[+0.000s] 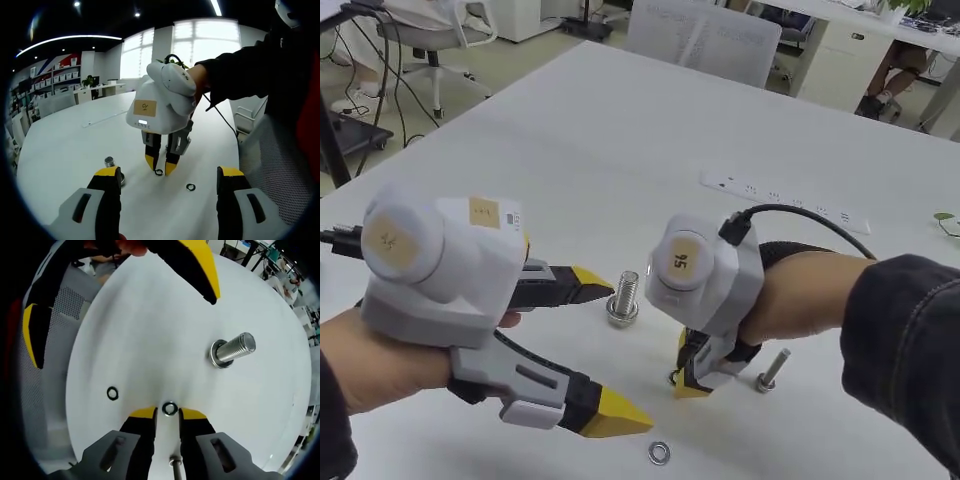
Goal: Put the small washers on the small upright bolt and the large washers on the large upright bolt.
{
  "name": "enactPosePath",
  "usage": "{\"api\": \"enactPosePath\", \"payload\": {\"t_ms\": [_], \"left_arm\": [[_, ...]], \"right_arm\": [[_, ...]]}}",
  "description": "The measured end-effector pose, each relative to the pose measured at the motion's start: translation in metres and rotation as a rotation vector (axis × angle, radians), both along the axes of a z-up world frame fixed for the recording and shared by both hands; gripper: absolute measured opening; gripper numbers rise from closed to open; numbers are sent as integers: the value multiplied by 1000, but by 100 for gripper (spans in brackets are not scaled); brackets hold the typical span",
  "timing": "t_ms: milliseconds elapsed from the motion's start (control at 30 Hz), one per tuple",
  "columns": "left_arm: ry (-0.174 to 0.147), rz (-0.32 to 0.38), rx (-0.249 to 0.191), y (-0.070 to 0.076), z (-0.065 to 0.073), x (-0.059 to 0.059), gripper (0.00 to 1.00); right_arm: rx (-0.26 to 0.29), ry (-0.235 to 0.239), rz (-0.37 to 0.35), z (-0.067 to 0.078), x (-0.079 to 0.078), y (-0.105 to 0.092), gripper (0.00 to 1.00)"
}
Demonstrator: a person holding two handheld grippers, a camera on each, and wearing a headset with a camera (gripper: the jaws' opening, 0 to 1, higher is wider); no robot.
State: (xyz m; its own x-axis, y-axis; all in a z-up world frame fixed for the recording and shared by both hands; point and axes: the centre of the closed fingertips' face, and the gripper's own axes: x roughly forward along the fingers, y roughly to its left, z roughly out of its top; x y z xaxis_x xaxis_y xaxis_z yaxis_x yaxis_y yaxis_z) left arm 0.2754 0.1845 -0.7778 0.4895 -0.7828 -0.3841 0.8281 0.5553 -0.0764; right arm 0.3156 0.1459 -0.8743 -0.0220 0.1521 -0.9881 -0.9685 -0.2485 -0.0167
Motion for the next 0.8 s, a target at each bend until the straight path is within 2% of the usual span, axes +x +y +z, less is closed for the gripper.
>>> {"api": "enactPosePath", "payload": {"t_ms": [800], "left_arm": [[2, -2, 3, 1, 0, 1, 78]], "right_arm": [[6, -6, 5, 0, 2, 2, 14]]}}
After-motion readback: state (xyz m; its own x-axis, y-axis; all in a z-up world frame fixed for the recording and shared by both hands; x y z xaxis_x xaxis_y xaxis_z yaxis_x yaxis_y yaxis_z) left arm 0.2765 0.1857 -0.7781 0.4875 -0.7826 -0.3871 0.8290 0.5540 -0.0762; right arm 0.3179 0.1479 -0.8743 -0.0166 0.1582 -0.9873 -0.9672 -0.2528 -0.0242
